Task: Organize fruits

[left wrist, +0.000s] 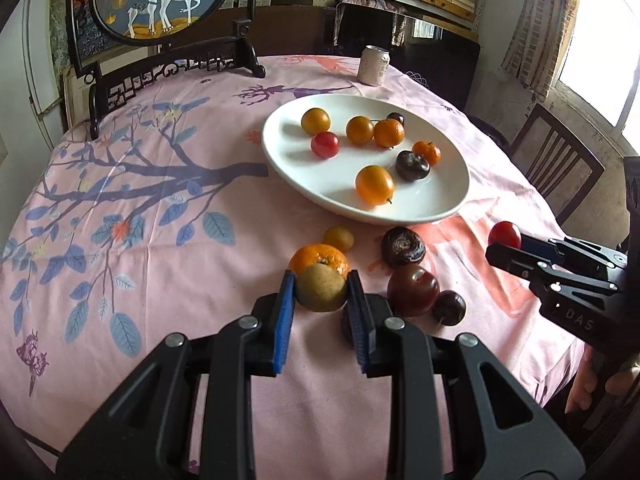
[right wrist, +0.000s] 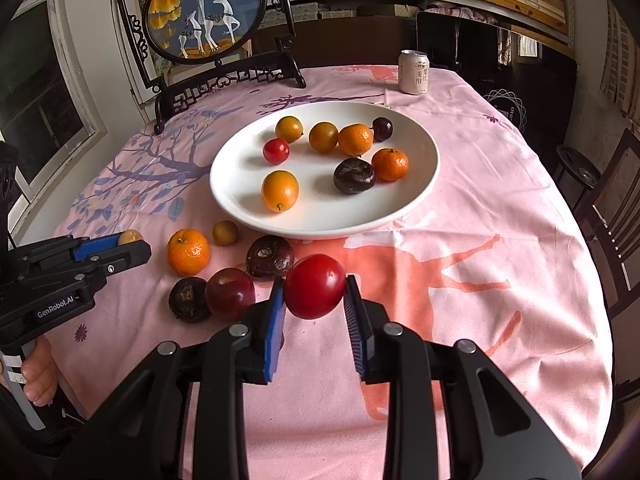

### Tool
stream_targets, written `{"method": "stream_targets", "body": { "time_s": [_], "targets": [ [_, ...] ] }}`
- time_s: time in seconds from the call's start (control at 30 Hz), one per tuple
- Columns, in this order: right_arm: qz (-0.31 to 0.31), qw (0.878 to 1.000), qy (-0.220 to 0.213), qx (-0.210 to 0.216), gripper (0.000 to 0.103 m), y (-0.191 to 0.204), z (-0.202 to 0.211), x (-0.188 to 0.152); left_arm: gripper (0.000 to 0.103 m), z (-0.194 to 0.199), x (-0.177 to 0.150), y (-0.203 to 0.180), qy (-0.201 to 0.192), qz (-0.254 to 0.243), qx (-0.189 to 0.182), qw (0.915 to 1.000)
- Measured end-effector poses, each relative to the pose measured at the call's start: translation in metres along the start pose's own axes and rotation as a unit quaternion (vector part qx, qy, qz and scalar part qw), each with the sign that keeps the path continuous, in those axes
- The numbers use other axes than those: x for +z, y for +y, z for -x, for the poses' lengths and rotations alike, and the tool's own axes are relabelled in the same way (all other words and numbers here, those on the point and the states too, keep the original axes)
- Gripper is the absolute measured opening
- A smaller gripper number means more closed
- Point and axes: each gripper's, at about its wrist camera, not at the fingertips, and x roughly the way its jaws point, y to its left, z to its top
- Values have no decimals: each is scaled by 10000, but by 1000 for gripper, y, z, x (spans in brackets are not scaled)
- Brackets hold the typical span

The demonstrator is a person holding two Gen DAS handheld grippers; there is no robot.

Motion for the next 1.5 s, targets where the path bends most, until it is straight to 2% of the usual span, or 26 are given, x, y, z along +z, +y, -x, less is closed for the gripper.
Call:
{"method": "stream_targets", "body": {
  "time_s": [0.2, 0.47, 0.57, 0.7, 0.73, 0.77, 0.8, 0.83, 0.9, 1.0, 1.07, 1.13, 1.17, 1.33, 1.5],
  "targets": [
    [62, 10000, 17, 71, 29, -3, -10, 20, 26, -25, 49, 2, 178, 17, -8, 9998],
    [368, 9993, 14, -36, 29, -6, -64, 89, 26, -97, 126, 11, 500, 267, 362, 9977],
    [351, 9990, 171, -223, 29, -12, -93, 105, 26, -122, 143, 15, 642, 337, 443, 9964],
    [424, 9983, 275, -292, 31, -14, -116, 107, 27, -143, 151, 19, 822, 448, 409, 9948],
    [458, 9981, 265, -307, 43, -14, -117, 107, 39, -144, 153, 20, 842, 495, 343, 9946],
    [480, 9979, 250, -352, 50, -13, -116, 108, 59, -144, 154, 22, 833, 563, 313, 9944],
    [488, 9978, 172, -406, 54, -13, -112, 108, 62, -139, 154, 23, 740, 622, 328, 9948],
    [496, 9978, 92, -437, 54, -12, -105, 107, 62, -132, 154, 23, 649, 613, 349, 9954],
    [491, 9980, -25, -403, 55, -12, -87, 107, 62, -113, 151, 22, 453, 528, 350, 9970],
    [432, 9982, -230, -349, 64, -8, -52, 97, 62, -73, 136, 21, 130, 482, 349, 9981],
    [419, 9983, -302, -284, 65, -4, -30, 81, 70, -48, 114, 20, -21, 420, 460, 9981],
    [367, 9984, -342, -253, 77, -1, -13, 60, 72, -27, 88, 19, -145, 407, 631, 9971],
    [317, 9985, -368, -255, 79, 2, -6, 49, 73, -18, 74, 19, -191, 424, 612, 9970],
    [219, 9990, -375, -117, 81, 15, 18, 10, 73, 1, 10, 22, -174, 576, 564, 9966],
    [369, 9989, -256, -161, 82, 27, 23, -6, 73, 0, -25, 22, 80, 550, 599, 9967]
  ]
}}
